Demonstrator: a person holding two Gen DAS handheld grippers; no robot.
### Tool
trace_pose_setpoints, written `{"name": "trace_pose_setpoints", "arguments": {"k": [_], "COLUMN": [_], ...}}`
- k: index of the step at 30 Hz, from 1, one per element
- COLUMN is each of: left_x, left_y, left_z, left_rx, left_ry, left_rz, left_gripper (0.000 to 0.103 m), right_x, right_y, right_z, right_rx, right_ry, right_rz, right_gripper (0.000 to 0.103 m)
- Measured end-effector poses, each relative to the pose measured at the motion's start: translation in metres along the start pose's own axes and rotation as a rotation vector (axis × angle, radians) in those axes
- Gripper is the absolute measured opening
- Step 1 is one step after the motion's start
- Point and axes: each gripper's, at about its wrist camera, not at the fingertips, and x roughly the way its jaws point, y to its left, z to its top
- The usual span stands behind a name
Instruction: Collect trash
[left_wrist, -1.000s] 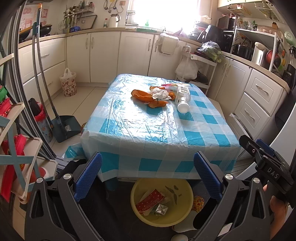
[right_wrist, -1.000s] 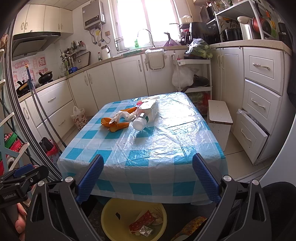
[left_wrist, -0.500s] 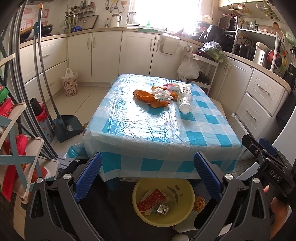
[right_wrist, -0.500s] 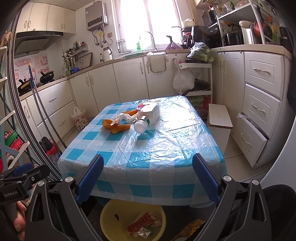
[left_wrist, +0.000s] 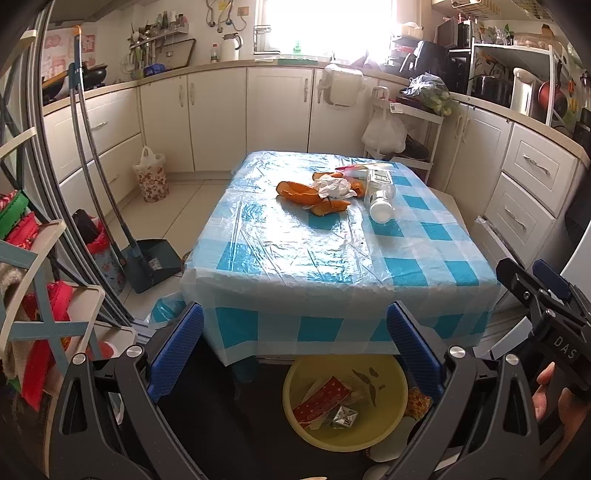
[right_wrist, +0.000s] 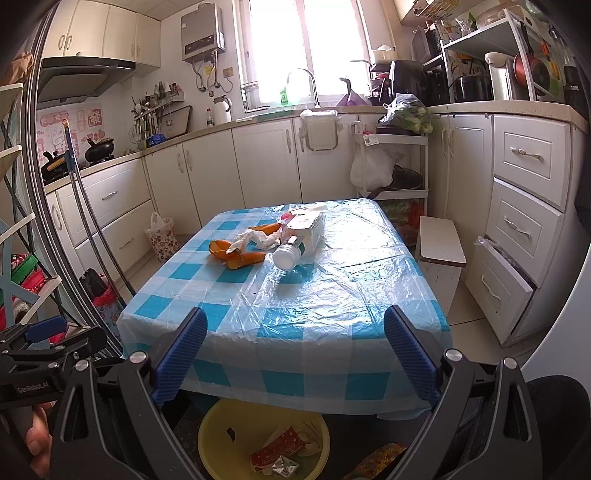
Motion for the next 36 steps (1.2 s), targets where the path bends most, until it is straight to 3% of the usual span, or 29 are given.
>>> {"name": "trace_pose_setpoints", "arguments": {"k": [36], "left_x": [0.0022], "left_y": [-0.0034], "left_z": [-0.0012], "left_rx": [0.031], "left_ry": [0.013], "left_rz": [0.023], "left_gripper": [0.096], "right_x": [0.0000], "right_y": [0.0067], "right_z": [-0.0009], "right_rx": [-0.014], "right_ry": [0.005], "right_rz": [-0.002], "right_gripper": [0.093]}}
